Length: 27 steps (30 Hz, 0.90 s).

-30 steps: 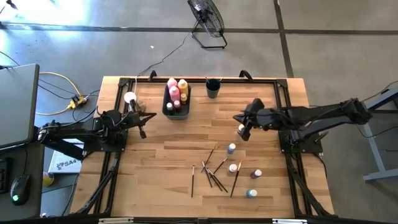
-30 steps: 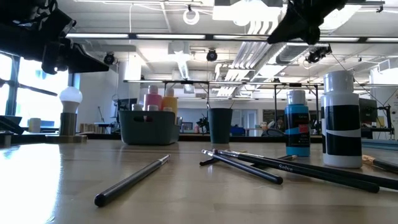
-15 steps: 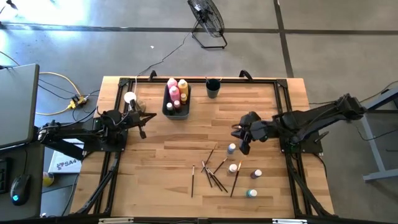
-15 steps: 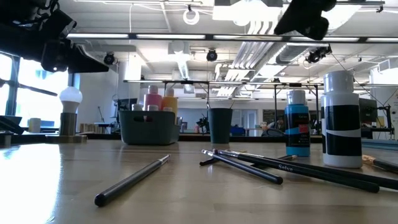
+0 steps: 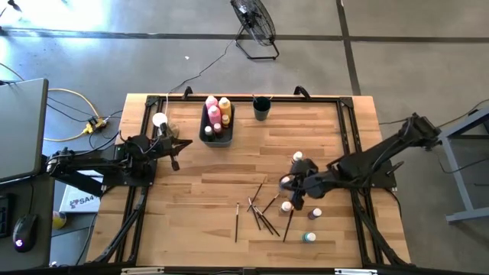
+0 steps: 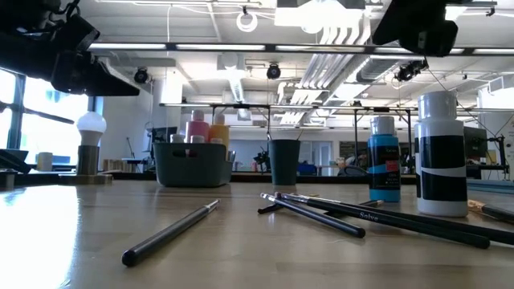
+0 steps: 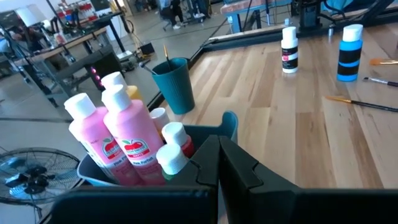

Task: Pick & Place Paint Supplies
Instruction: Adjust the paint bottles

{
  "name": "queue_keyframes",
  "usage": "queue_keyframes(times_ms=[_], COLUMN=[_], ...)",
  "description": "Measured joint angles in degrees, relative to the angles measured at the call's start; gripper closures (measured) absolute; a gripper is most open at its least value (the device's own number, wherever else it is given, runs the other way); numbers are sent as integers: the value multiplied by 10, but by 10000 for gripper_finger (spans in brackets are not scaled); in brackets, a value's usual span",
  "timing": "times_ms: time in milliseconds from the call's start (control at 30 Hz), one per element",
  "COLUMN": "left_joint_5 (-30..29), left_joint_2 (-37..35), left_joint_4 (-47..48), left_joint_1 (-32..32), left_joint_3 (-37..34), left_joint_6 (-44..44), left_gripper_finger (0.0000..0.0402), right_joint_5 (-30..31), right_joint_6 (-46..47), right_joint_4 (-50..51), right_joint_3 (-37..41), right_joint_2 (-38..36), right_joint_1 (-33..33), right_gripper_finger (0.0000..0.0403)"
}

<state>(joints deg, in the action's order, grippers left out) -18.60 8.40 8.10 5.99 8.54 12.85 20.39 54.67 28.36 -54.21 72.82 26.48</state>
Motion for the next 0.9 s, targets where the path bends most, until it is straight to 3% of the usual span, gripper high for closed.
queue_keyframes(times_ms=[367, 733, 900], left_joint_5=[1, 1, 1], left_joint_2=[0, 0, 0], left_joint_4=[31, 30, 31], left_joint_1=[0, 0, 0], left_joint_3=[0, 0, 0], left_joint_6=[-33, -45, -45], left_gripper_finger=[402, 402, 402], right_joint_5=[-28, -20, -50], right_joint_6=[74, 205, 250], right_joint_4=[-119, -119, -119], right_joint_3=[0, 0, 0], right_joint_2=[61, 69, 104], right_joint_1=[57, 88, 84], right_gripper_finger=[400, 400, 400])
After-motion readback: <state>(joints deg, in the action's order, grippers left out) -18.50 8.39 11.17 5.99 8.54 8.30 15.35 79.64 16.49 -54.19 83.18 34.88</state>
